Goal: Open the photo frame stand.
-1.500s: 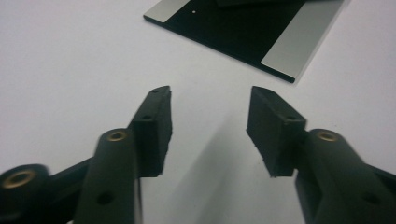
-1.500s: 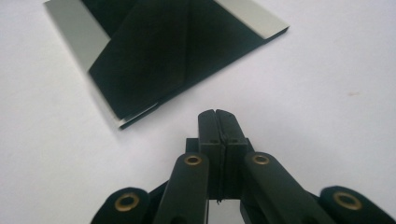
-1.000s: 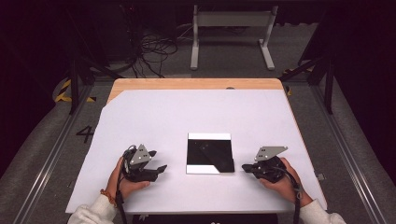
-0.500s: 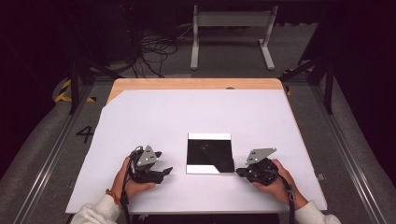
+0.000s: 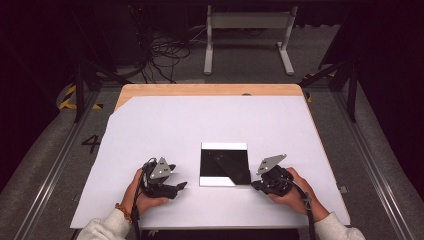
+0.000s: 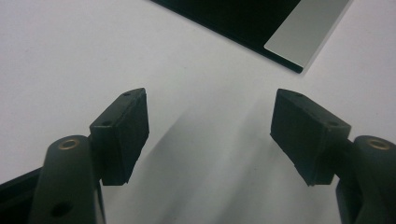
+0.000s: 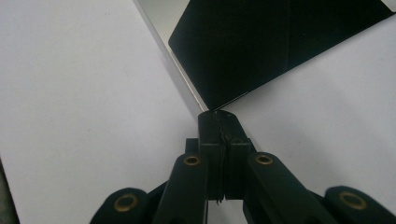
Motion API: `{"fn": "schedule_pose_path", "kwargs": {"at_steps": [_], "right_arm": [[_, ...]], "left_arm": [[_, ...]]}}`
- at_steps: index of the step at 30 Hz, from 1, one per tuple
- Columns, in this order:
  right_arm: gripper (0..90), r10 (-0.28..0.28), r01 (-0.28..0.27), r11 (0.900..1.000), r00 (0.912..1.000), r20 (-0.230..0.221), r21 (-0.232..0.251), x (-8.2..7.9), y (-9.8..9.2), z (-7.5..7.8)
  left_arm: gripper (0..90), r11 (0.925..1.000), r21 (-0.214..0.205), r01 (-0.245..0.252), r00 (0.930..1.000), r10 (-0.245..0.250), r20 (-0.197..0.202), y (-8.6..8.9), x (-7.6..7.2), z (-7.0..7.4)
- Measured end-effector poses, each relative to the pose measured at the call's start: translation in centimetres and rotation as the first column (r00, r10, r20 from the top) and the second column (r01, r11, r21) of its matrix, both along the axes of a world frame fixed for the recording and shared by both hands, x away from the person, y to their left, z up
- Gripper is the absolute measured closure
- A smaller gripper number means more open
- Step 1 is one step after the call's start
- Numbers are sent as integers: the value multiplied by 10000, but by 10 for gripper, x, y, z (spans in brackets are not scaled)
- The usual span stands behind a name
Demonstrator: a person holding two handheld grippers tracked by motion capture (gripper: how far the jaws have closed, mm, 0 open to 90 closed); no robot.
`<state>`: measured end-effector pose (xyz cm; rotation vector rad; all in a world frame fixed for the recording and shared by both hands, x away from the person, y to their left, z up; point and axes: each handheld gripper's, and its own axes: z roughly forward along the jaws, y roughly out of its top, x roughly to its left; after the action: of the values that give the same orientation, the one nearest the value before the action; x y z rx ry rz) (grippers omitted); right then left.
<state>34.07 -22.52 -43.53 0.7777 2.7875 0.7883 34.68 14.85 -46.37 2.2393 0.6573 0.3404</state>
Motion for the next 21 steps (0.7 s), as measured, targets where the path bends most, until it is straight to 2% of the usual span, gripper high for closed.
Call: {"fn": "schedule_pose_path", "kwargs": {"at_steps": [7, 15, 21], "right_arm": [[869, -54, 49, 9997, 9997, 256, 219, 0, -1, -1], [882, -211, 165, 9956, 9986, 492, 924, 0, -5, 3], [886, -298, 225, 9940, 9973, 666, 1075, -1, -5, 4]], "left_arm": [[285, 10000, 54, 59, 10000, -59, 13, -2, -1, 0], [283, 9999, 82, 74, 10000, -74, -37, -2, -1, -1], [283, 10000, 31, 65, 9999, -65, -83, -2, -1, -1]]}}
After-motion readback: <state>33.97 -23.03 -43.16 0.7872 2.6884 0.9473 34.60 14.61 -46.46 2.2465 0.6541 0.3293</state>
